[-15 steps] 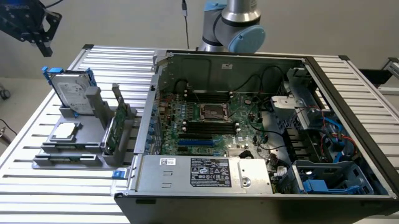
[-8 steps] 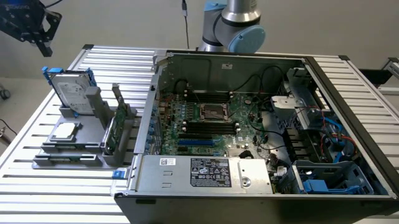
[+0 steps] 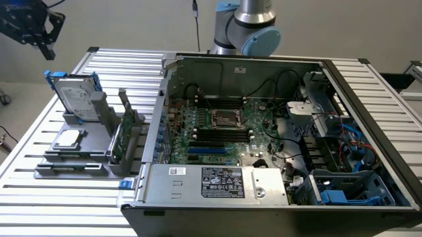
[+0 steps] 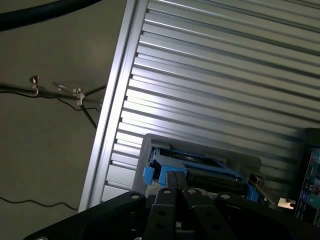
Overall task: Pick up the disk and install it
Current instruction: 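Pick up the disk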
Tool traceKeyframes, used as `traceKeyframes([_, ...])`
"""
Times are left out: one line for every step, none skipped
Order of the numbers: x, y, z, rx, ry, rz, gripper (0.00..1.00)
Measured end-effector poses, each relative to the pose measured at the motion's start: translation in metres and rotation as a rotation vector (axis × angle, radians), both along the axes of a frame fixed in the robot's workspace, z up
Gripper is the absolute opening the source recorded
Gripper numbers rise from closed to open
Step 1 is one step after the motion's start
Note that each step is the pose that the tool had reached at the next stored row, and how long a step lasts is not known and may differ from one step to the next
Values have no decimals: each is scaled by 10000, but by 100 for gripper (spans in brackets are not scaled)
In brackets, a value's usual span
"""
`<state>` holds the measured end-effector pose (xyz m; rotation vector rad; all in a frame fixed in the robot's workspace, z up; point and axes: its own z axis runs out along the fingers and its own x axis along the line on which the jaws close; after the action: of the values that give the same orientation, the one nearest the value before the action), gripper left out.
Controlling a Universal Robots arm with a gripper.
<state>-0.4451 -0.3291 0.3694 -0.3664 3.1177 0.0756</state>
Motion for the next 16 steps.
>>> traceKeyframes([0,0,0,0,0,27,11])
traceKeyframes([0,0,0,0,0,51,11])
traceKeyframes([0,0,0,0,1,74,11])
traceKeyframes([0,0,0,0,0,99,11])
traceKeyframes([0,0,0,0,0,123,11])
traceKeyframes([0,0,0,0,0,148,11])
traceKeyframes([0,0,0,0,1,173,11])
traceKeyframes([0,0,0,0,0,197,11])
traceKeyframes([0,0,0,1,-1,221,11])
traceKeyframes([0,0,0,0,0,248,11])
traceKeyframes([0,0,0,0,0,272,11])
traceKeyframes([0,0,0,0,-1,297,11])
traceKeyframes([0,0,0,0,0,321,11])
traceKeyframes([0,0,0,0,0,345,11])
traceKeyframes([0,0,0,0,0,369,11])
traceKeyframes([0,0,0,0,0,394,11])
